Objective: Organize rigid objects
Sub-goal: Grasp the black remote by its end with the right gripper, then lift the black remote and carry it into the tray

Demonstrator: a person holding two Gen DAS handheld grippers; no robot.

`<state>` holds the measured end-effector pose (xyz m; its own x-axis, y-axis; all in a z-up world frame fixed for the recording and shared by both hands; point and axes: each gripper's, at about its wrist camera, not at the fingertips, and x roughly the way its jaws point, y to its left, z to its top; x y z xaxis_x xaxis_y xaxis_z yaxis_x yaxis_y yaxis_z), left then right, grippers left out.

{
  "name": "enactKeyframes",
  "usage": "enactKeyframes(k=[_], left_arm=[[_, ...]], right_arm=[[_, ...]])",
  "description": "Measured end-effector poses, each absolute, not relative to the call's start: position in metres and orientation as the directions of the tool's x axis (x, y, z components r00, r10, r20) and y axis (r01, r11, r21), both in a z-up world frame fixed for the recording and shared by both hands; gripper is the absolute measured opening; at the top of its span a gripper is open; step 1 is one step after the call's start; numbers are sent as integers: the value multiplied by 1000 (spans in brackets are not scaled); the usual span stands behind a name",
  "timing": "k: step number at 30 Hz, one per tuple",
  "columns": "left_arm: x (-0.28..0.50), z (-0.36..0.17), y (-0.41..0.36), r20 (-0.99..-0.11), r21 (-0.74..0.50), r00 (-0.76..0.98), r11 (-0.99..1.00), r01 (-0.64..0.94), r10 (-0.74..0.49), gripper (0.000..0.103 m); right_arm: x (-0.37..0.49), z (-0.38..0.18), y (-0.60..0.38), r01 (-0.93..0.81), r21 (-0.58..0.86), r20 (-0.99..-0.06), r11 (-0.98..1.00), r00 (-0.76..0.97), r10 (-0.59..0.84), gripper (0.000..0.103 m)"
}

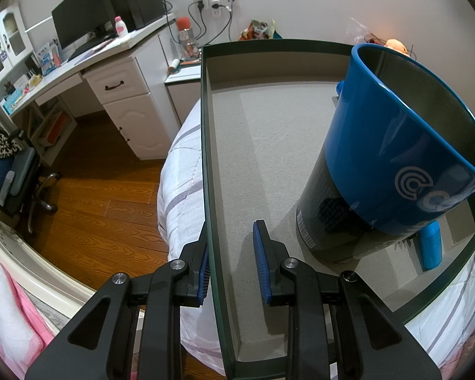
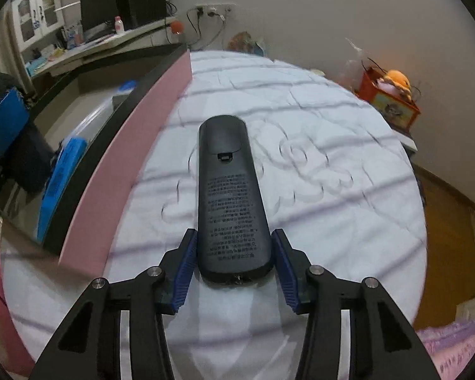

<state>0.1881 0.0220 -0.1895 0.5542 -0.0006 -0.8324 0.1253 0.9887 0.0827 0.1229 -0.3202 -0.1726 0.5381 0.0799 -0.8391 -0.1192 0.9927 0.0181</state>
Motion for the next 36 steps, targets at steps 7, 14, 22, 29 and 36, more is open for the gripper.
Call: enactKeyframes(k=[7, 14, 22, 29, 36], left_arm=[[188, -189, 23, -832, 83, 554, 989, 124, 0, 24], [187, -189, 23, -832, 83, 554, 989, 125, 0, 24], [188, -189, 23, -832, 83, 555, 989, 124, 0, 24], [188, -189, 23, -832, 84, 554, 989, 125, 1, 24], [188, -189, 22, -832, 84, 555, 989, 124, 1, 24]], right_arm=[[109, -168, -326, -100, 15, -835, 995, 546, 67, 48], [124, -159, -317, -124, -7, -818, 992, 572, 66, 66], [150, -153, -314, -146, 22, -793, 989, 600, 107, 78], [177, -159, -308, -180, 36, -802, 983, 582, 136, 78], [195, -176, -308, -185, 51, -828, 981, 541, 145, 78]])
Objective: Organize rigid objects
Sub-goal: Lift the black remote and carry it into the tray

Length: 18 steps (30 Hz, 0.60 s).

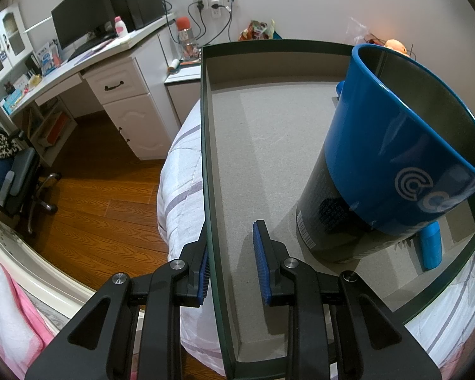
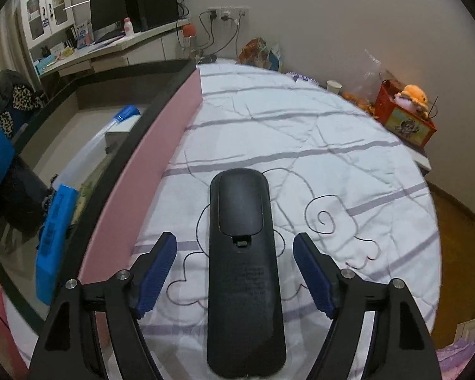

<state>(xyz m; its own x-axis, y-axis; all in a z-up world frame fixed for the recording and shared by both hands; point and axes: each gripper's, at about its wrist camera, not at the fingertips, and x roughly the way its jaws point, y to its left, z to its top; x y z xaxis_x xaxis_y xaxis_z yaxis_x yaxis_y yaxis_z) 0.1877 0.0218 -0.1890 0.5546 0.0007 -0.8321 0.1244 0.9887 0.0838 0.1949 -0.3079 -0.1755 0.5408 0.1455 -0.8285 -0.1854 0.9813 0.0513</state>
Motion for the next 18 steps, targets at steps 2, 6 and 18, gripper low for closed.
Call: enactKeyframes(k=[2, 6, 18], left_arm=[[187, -189, 22, -832, 83, 555, 989, 124, 0, 24], [187, -188, 23, -833, 84, 554, 989, 124, 2, 24], [187, -188, 22, -832, 83, 555, 989, 123, 1, 24]], right_arm=[[197, -183, -309, -192, 56, -836, 980, 528, 151, 77], [194, -178, -314, -189, 48, -822, 981, 551, 147, 46], [186, -168, -304, -156, -73, -817, 985, 575, 31, 45]])
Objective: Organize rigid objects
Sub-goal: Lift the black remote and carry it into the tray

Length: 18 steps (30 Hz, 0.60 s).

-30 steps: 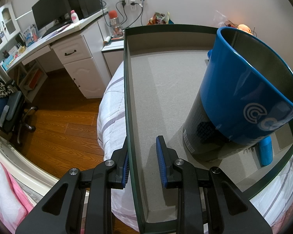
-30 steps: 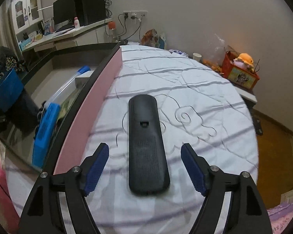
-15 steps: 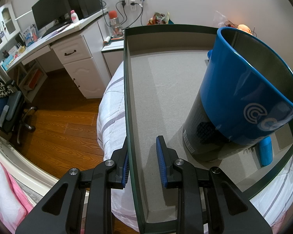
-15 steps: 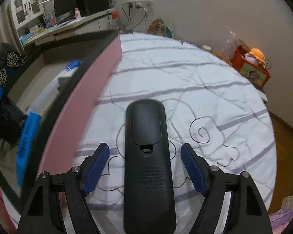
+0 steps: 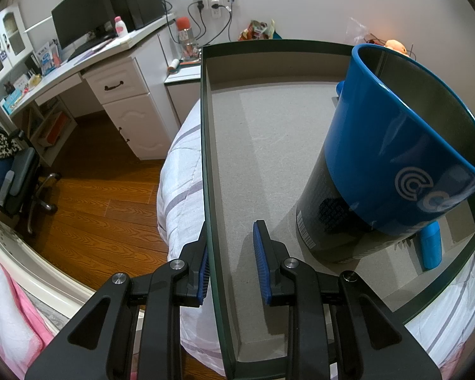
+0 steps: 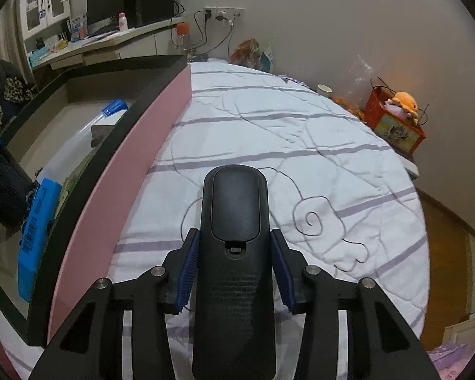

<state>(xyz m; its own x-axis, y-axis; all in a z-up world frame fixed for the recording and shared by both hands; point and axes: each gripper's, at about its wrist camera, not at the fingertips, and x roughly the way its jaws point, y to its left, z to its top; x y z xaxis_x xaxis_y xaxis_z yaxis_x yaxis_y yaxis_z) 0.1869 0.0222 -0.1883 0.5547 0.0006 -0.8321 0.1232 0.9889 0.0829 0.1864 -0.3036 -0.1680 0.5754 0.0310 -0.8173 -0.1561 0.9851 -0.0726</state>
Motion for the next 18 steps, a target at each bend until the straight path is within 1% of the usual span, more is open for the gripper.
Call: enactKeyframes(k=[10, 13, 18], left_arm=[[187, -188, 23, -832, 84, 554, 989, 124, 1, 24], [187, -188, 23, -833, 84, 554, 989, 124, 1, 24], [186, -188, 22, -832, 85, 554, 989, 124, 2, 24]], right_arm=[[181, -149, -309, -151, -58, -794, 987, 606, 46, 45], [181, -146, -306, -150, -82, -791, 985, 611, 27, 45], [180, -138, -304, -156, -77, -783, 985, 621, 37, 45]])
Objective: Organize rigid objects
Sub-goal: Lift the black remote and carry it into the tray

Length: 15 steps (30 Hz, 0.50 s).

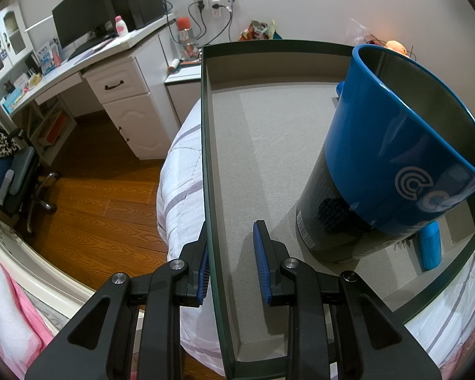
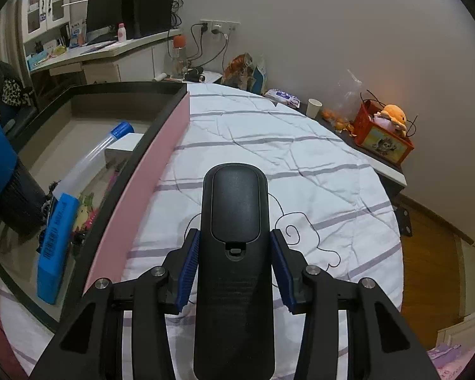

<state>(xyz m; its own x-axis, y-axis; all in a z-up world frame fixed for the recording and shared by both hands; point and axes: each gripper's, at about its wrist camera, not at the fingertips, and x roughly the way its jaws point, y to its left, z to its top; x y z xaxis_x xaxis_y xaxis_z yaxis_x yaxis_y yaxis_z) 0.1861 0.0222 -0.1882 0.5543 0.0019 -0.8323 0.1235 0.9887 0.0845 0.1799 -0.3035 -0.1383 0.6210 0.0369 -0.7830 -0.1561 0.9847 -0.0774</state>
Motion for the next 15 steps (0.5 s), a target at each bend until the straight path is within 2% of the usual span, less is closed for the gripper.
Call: enactKeyframes(k=[15], left_arm=[[185, -188, 22, -832, 84, 554, 989, 123, 2, 24]], right_arm=[[179, -91, -267, -229, -94, -720, 969, 688, 93, 45]])
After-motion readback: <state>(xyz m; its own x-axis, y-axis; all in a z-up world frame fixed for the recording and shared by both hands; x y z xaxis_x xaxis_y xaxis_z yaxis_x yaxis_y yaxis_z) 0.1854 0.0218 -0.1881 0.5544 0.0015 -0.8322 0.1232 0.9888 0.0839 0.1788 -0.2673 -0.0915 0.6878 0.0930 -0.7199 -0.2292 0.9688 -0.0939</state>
